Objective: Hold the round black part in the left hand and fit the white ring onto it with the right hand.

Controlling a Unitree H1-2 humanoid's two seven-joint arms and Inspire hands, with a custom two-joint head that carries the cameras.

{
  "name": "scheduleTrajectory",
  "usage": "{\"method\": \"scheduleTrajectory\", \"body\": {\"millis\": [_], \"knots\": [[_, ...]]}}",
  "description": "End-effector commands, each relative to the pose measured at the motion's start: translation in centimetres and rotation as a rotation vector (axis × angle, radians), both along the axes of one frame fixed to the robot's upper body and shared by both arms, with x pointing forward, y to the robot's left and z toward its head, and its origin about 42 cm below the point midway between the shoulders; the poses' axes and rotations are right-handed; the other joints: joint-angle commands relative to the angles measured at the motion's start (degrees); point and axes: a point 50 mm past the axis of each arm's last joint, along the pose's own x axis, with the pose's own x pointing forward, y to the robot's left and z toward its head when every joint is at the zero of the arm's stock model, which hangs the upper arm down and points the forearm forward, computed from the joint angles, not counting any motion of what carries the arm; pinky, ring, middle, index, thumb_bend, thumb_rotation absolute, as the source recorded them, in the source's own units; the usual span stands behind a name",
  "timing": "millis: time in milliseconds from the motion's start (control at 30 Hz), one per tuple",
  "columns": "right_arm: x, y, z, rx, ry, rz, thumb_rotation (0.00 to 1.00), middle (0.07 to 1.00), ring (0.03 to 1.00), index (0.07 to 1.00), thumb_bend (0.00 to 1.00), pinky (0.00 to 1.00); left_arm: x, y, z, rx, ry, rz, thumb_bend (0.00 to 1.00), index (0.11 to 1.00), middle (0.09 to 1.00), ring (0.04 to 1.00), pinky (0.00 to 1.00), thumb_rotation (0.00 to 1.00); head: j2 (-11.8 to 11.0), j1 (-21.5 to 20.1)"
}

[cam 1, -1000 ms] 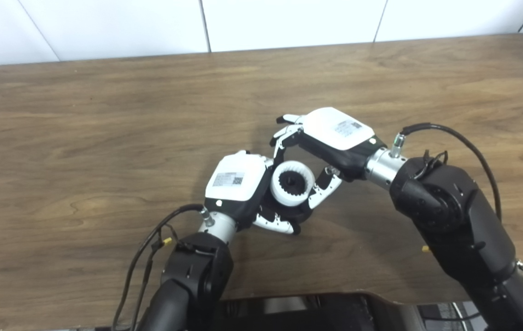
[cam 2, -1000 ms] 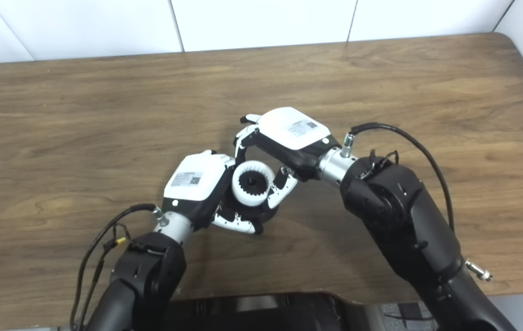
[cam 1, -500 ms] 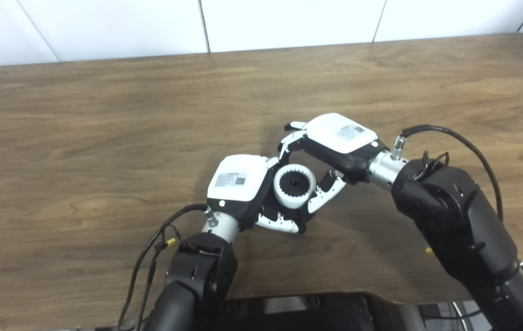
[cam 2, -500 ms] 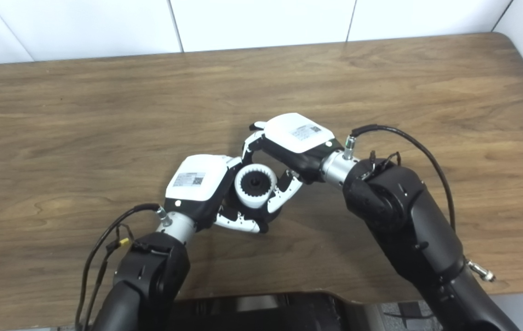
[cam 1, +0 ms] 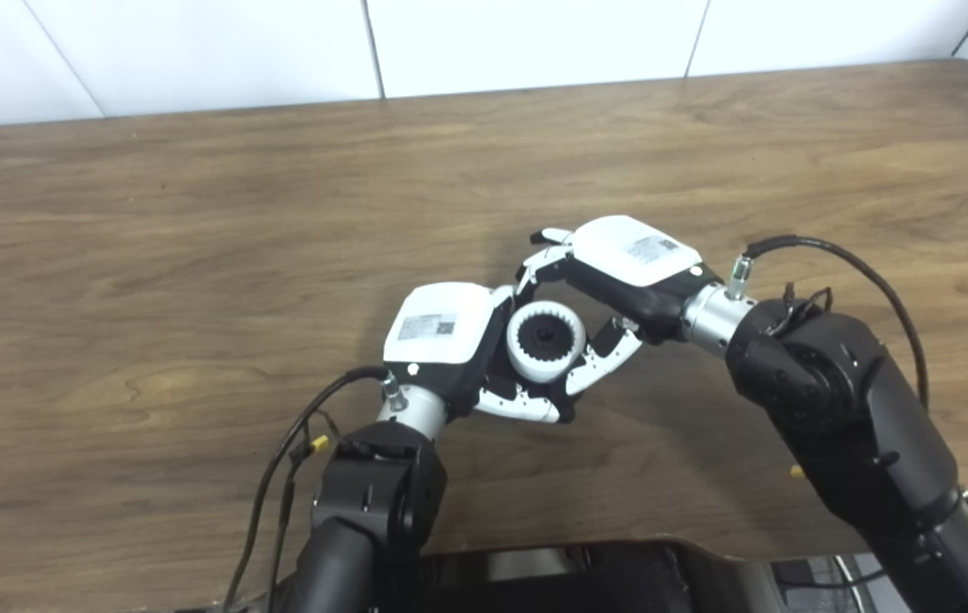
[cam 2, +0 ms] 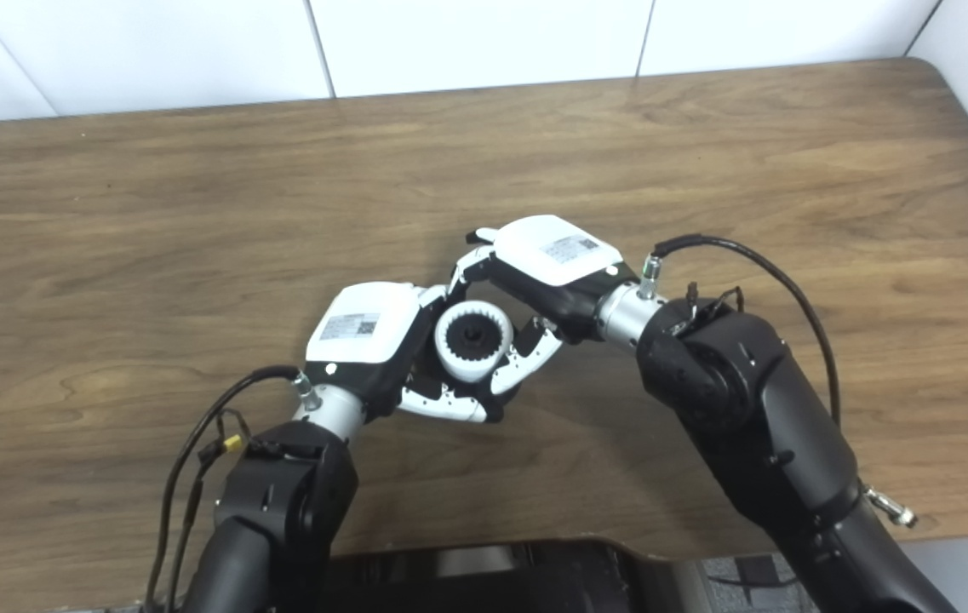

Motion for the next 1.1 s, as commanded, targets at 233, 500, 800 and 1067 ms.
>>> {"method": "scheduleTrajectory", "body": {"millis": [233, 500, 800, 1067], "knots": [[0.9, -0.5, 1.8, 0.055, -0.047, -0.048, 0.41, 0.88, 0.963, 0.784, 1.0, 0.89, 0.3, 1.2, -1.0, 0.008, 0.022, 0.063, 1.0, 0.921, 0.921, 0.912, 0.92, 0.58, -0.48, 0.15], [1.1, -0.8, 3.1, 0.074, -0.05, -0.059, 0.46, 0.941, 0.992, 0.834, 1.0, 0.92, 0.4, 1.4, 0.8, 0.047, 0.07, 0.036, 1.0, 0.951, 0.944, 0.928, 0.92, 0.59, -0.87, 0.27], [1.4, -1.4, 4.8, 0.06, -0.061, -0.059, 0.46, 0.961, 1.0, 0.86, 1.0, 0.93, 1.2, 2.8, 4.7, 0.074, 0.147, 0.022, 1.0, 0.951, 0.963, 0.968, 0.97, 0.59, -1.45, 0.45], [1.4, -1.9, 5.7, 0.069, -0.052, -0.068, 0.46, 0.963, 1.0, 0.865, 1.0, 0.92, 1.9, 4.2, 8.4, 0.042, 0.144, 0.049, 1.0, 0.981, 0.992, 0.997, 1.0, 0.55, -1.87, 0.56]]}}
